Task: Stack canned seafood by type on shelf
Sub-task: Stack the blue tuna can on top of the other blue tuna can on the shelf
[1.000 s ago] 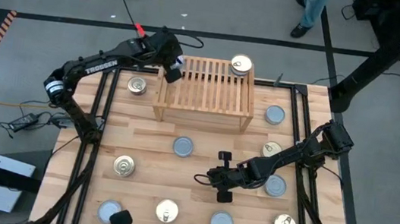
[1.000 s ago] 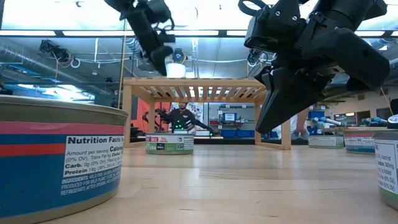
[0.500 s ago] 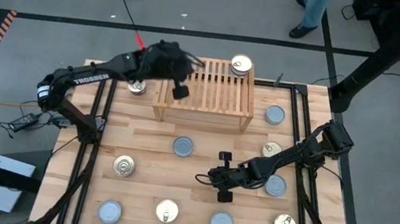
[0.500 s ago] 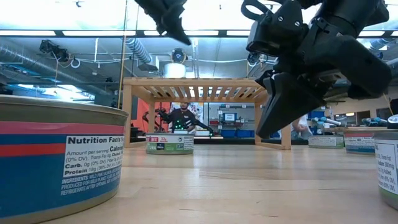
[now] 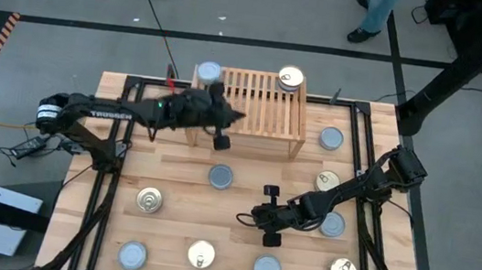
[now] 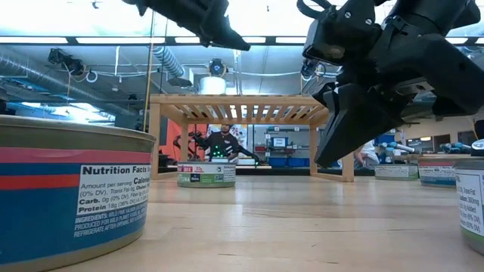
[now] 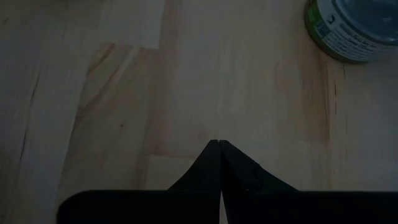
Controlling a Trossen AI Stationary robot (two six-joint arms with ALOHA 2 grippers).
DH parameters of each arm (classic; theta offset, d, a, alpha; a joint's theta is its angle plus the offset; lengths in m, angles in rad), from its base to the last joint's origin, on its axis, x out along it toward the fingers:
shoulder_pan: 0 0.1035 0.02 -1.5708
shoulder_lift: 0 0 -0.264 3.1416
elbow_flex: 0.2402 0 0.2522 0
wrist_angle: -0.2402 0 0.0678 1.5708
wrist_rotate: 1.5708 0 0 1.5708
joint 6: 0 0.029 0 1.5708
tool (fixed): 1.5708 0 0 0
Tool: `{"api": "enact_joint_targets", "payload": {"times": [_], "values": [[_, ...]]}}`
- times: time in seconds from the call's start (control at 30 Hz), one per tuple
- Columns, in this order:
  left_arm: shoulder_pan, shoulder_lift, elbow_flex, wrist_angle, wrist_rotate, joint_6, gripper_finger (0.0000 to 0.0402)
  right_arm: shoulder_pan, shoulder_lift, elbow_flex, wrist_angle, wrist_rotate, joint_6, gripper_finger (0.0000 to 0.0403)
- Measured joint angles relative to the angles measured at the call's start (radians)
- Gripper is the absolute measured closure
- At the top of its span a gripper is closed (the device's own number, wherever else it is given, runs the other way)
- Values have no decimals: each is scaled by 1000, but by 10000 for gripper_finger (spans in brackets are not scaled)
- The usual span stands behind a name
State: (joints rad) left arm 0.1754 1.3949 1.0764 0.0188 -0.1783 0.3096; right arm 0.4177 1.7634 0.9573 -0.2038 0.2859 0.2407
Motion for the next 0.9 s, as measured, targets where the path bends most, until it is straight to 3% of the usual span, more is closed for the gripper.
{"api": "enact_joint_targets", "payload": {"times": [0.2,0.47,0.73,0.9], "values": [[-105,-15,-211,327,0,-3,398,14,0,0,-45,-9,97,393],[-238,-14,-430,644,0,-51,398,73,0,58,-216,-174,288,396],[-324,-14,-462,641,0,-53,398,159,0,249,-589,-395,518,397],[-354,-14,-462,639,0,-52,398,211,0,352,-798,-477,696,397]]}}
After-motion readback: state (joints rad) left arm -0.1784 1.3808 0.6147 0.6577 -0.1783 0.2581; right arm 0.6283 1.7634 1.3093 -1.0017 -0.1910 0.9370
